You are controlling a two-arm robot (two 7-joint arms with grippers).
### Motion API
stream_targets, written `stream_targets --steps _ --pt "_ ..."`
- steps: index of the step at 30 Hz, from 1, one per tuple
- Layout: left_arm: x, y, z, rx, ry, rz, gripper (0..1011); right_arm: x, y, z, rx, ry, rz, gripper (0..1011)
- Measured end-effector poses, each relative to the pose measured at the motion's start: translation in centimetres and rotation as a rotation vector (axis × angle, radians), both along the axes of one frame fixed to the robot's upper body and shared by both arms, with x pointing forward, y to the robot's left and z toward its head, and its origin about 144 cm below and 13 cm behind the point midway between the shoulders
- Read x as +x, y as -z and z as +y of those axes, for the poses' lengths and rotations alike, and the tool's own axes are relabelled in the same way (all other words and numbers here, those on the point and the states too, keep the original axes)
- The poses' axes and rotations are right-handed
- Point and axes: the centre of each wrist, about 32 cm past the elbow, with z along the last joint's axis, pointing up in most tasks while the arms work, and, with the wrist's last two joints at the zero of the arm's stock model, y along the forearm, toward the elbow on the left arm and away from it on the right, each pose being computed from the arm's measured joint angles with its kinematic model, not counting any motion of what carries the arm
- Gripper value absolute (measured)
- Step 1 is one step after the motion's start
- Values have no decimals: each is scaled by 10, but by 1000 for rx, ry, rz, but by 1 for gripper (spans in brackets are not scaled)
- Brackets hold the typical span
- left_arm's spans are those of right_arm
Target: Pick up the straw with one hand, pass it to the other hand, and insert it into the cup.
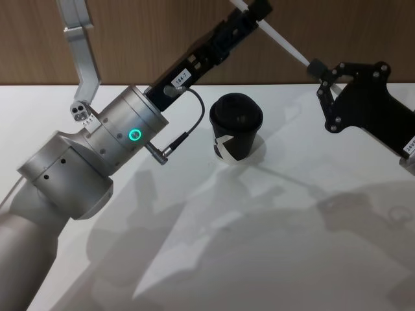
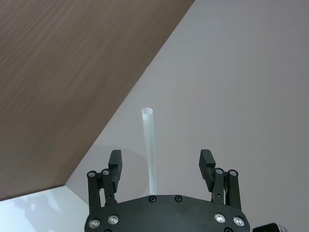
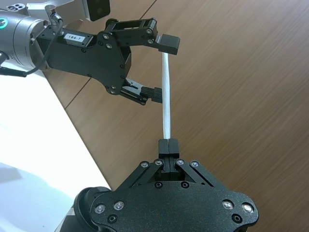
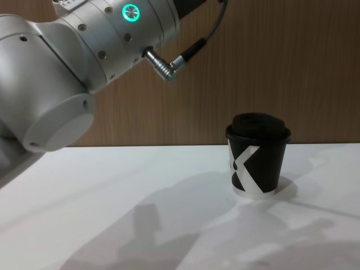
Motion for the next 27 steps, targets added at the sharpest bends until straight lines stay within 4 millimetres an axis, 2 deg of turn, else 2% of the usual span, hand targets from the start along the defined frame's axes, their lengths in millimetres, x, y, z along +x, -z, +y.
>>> stream_targets --steps 18,23,27 --pt "4 0 -6 -12 -1 -17 1000 0 0 0 0 0 0 0" --pt "5 0 -7 -13 -2 -18 904 0 0 0 0 0 0 0" --pt "5 0 -7 -14 -2 -19 785 0 0 0 0 0 0 0"
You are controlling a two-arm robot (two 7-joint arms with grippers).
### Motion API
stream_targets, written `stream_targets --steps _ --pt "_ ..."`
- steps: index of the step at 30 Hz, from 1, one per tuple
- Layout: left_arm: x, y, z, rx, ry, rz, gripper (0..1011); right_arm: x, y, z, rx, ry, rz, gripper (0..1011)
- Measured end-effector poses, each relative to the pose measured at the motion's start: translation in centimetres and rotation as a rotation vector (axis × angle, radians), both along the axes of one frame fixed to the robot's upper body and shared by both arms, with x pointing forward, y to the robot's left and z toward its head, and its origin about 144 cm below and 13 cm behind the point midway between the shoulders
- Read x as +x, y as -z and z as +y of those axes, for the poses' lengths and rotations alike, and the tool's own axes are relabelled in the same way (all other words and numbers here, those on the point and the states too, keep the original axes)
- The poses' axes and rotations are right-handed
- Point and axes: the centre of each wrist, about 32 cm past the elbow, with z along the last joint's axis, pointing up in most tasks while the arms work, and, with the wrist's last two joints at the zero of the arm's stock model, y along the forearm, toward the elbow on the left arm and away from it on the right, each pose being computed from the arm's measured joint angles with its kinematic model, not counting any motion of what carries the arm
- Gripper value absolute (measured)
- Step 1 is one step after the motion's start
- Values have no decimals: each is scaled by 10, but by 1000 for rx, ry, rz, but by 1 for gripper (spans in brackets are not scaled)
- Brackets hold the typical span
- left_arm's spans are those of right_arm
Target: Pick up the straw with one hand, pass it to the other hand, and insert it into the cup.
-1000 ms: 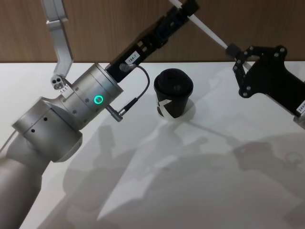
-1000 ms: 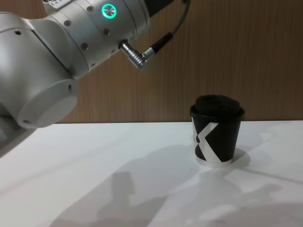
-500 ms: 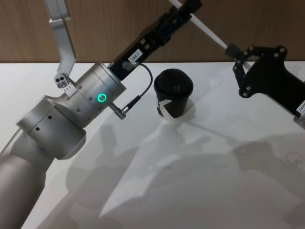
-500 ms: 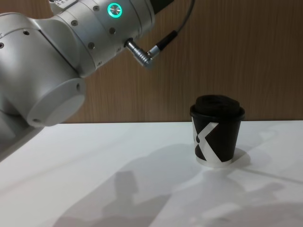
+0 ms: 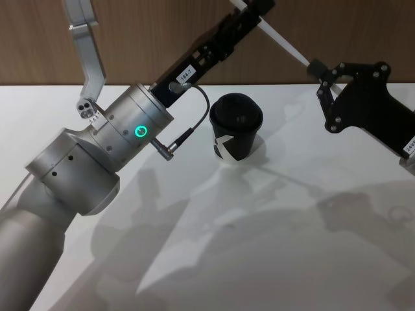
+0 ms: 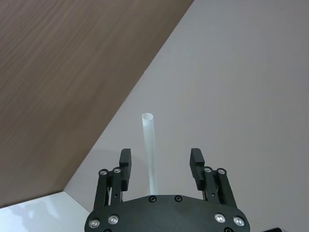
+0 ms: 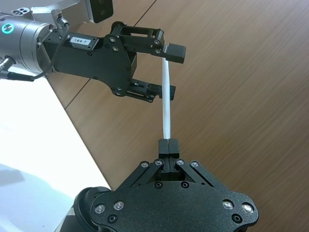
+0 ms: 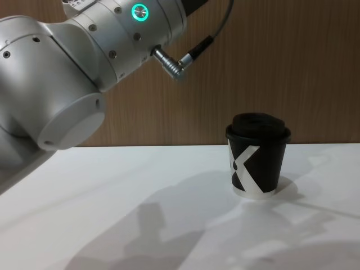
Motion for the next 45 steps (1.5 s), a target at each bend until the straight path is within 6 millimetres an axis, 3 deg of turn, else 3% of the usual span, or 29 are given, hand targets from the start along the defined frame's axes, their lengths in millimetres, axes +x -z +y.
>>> stream_targets --steps 3,8,10,12,13,23,33,40,45 --pt "0 0 0 -1 0 0 668 0 0 0 0 0 0 0" --pt "0 0 0 -1 0 -1 568 0 0 0 0 0 0 0" --pt "1 0 -1 -1 0 -1 441 0 0 0 0 0 0 0" --pt "1 0 -1 -2 0 -1 408 0 0 0 0 0 0 0" --pt "1 0 -1 -2 0 -1 336 0 0 0 0 0 0 0" --pt "1 0 -1 -2 0 -1 50 0 0 0 0 0 0 0" --pt "1 0 -1 -2 -1 -2 13 0 0 0 0 0 0 0" --pt "1 0 -1 -2 -1 -2 12 0 0 0 0 0 0 130" --pt "1 0 -1 -2 -1 -2 12 0 0 0 0 0 0 313"
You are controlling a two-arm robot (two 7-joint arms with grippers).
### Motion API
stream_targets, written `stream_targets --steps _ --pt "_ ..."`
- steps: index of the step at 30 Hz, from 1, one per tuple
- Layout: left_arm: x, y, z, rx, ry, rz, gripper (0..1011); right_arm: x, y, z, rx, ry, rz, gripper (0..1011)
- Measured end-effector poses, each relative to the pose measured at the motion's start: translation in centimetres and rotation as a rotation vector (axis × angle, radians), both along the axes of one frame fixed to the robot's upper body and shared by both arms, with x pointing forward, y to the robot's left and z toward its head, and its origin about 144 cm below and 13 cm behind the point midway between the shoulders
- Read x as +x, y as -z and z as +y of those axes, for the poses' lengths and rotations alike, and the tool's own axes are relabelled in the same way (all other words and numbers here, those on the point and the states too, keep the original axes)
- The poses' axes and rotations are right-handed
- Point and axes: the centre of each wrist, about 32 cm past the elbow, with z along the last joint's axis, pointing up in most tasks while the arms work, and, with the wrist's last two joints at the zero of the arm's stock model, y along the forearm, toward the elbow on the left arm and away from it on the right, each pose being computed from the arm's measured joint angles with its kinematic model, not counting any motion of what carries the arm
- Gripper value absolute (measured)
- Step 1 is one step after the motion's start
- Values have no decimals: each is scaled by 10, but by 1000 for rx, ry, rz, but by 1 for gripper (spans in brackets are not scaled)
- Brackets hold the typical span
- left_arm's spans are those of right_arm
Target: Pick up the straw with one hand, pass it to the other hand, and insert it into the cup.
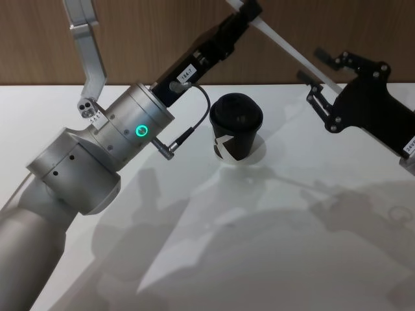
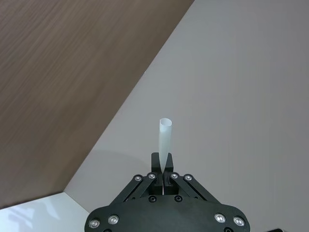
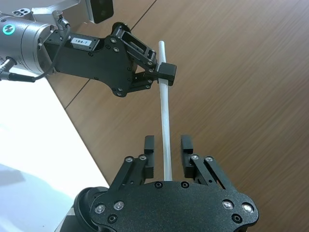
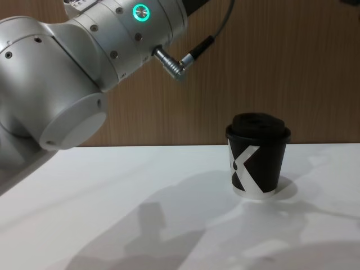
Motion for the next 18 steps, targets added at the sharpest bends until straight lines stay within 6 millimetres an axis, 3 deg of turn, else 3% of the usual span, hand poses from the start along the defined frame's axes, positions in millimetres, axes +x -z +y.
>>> stream_targets --steps 3,4,11,18 --pt "0 0 0 1 0 0 12 0 0 0 0 0 0 369" --pt "0 0 0 2 -1 0 12 0 0 0 0 0 0 440" --pt "0 -1 2 45 -31 -14 13 0 0 0 0 0 0 620" --pt "0 -5 6 120 -83 -43 13 0 0 0 0 0 0 867"
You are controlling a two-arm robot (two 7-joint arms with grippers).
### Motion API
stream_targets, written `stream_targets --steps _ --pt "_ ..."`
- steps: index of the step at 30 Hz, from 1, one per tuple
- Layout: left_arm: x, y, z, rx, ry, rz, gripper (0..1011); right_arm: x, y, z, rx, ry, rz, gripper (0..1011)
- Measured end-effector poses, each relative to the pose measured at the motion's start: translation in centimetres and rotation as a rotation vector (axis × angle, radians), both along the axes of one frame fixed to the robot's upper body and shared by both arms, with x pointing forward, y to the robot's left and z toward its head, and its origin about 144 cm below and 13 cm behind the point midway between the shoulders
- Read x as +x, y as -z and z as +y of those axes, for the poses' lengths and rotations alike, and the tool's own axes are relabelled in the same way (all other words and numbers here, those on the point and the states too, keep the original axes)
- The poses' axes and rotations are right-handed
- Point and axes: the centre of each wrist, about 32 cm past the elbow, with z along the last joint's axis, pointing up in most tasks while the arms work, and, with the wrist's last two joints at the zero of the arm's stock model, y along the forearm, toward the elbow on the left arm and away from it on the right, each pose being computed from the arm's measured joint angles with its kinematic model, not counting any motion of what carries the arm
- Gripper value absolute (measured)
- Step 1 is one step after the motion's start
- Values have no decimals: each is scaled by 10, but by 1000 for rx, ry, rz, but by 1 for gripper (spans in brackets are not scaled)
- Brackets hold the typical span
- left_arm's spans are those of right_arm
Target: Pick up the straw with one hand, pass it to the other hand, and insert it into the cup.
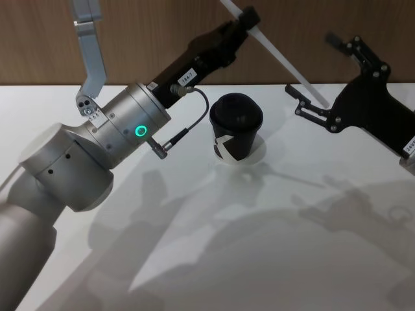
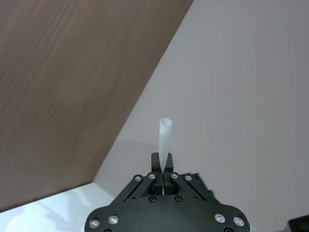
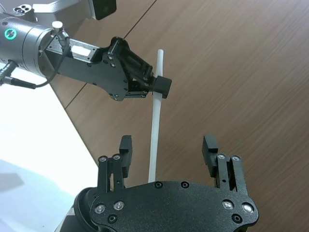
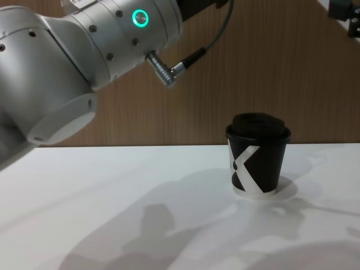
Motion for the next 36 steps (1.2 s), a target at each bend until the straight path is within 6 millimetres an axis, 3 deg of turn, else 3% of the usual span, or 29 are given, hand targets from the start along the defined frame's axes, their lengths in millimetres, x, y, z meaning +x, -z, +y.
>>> stream_targets --steps 6,23,36 --pt "0 -6 5 79 -50 -34 13 0 0 0 0 0 0 1000" --pt "0 -45 20 339 -155 -166 12 0 0 0 0 0 0 1001" --pt "0 -69 20 505 -178 -213 12 0 0 0 0 0 0 1001"
